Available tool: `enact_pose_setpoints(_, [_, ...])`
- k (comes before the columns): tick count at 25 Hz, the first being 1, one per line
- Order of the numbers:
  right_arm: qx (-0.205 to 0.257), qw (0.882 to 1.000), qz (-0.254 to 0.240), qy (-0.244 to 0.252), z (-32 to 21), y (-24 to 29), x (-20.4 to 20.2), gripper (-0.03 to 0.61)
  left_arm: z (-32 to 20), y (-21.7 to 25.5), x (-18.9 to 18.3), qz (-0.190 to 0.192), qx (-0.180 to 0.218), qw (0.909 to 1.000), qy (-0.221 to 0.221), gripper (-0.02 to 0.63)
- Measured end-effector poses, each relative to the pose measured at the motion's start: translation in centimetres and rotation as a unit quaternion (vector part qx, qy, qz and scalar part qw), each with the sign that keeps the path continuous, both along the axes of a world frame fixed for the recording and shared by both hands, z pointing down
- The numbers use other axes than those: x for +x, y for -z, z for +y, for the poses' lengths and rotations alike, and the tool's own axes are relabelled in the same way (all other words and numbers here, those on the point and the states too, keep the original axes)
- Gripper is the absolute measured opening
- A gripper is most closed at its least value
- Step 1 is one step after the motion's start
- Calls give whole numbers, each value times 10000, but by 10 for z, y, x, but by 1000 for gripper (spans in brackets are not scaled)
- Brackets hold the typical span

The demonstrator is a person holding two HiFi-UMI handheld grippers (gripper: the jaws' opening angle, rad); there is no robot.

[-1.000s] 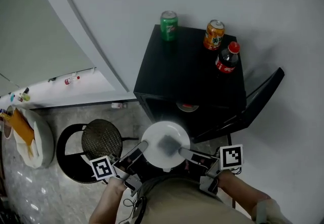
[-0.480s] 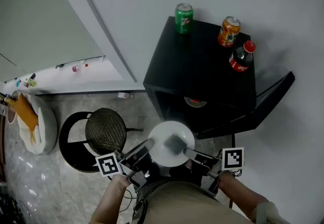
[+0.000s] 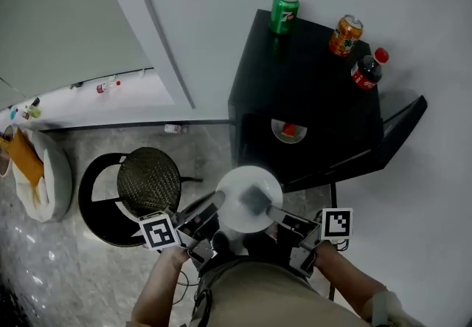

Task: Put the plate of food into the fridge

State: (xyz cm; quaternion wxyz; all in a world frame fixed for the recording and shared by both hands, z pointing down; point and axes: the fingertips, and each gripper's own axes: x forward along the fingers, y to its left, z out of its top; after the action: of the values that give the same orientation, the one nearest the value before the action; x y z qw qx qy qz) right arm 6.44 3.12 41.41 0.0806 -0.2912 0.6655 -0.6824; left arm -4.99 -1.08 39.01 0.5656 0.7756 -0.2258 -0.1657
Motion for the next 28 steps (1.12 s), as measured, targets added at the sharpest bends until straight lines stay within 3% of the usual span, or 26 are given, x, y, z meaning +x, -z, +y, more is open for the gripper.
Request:
enact_pose_setpoints(14, [-119,9992,-24,-386,50,-8,-68,26,41,-7,-65,-94,155,9992,-346,18])
enact_pose_setpoints(16, [-118,9987,-17,-488,55,-9,-73,25,44,-9,-69,-130,200,9988,-424,45])
enact_pose_setpoints(22, [-62,9972,102,-742,70,-17,-77,25,51,-11,-81,-174,360,9976,-566,83])
enact_pose_setpoints(28, [-109,9924,47,-1224,76,-23,-64,26,44,-9,-95,-416,664,9962,-376,92])
